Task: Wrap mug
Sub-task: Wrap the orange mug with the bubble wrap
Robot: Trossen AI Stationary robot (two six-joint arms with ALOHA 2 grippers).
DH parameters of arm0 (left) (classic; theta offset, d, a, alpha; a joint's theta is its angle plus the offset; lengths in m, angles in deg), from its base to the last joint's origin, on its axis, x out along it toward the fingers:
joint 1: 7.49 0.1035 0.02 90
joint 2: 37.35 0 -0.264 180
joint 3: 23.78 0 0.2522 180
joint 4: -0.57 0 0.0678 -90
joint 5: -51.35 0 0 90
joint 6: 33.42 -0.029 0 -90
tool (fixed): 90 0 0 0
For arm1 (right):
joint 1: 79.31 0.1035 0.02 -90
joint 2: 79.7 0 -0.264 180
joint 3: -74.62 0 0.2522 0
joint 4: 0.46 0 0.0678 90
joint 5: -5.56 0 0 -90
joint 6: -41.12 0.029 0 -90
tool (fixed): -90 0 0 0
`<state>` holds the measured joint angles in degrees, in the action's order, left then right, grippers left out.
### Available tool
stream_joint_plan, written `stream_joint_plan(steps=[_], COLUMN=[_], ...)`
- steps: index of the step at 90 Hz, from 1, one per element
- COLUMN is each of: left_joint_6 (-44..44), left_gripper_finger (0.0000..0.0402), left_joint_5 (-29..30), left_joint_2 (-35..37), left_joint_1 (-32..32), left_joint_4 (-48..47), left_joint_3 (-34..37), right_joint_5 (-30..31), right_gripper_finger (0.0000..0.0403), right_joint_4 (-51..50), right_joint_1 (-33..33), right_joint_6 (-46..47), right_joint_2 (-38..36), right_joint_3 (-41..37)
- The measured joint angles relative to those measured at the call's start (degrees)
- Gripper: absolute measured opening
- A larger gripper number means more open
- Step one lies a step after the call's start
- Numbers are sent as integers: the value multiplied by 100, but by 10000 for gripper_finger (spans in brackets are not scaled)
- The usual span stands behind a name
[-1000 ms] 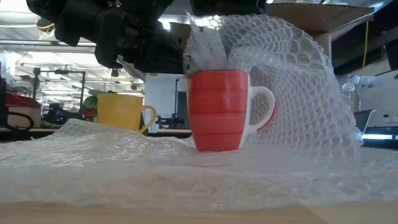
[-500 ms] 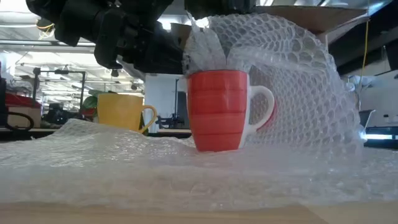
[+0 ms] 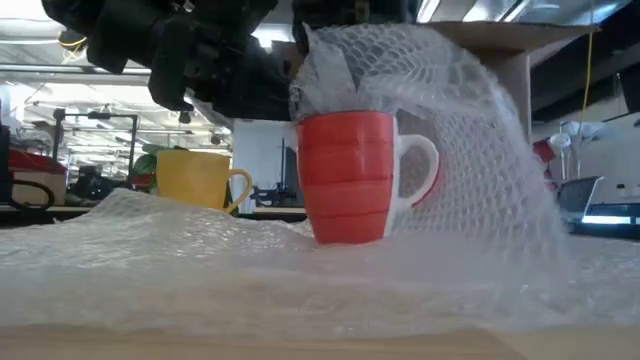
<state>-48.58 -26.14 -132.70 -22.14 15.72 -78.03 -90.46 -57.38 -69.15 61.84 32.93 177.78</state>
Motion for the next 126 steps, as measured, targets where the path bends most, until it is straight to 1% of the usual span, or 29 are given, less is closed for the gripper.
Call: stream_joint_plan(steps=[11, 26, 36, 53, 60, 70, 87, 96, 101, 126], left_joint_6=[-17, -21, -110, -306, -364, -473, -525, -598, -596, -522], left_gripper_finger=[0, 0, 0, 0, 0, 0, 0, 0, 0, 0], left_joint_5=[11, 94, 163, 235, 398, 732, 753, 723, 716, 625], left_joint_2=[-2, 4, 113, 349, 489, 696, 976, 949, 893, 493], left_joint_1=[6, 10, 10, -45, -139, -323, -769, -945, -940, -583], left_joint_4=[22, 53, 26, -204, -316, -442, -260, -245, -234, -94], left_joint_3=[0, 0, 3, -39, -44, -50, -78, -85, -85, -83], right_joint_5=[-81, -390, -417, -456, -468, -470, -514, -518, -521, -559], right_gripper_finger=[0, 0, 0, 0, 0, 0, 0, 0, 0, 0], right_joint_4=[181, 930, 1212, 1251, 1247, 1247, 1248, 1257, 1262, 1299], right_joint_1=[36, -11, -11, -9, -9, -5, -6, -11, -14, -18], right_joint_6=[47, 189, 292, 307, 303, 302, 300, 300, 302, 326], right_joint_2=[2, -15, -38, -29, -25, -18, -11, -5, -3, -3], right_joint_3=[-188, -640, -836, -874, -876, -880, -885, -887, -887, -889])
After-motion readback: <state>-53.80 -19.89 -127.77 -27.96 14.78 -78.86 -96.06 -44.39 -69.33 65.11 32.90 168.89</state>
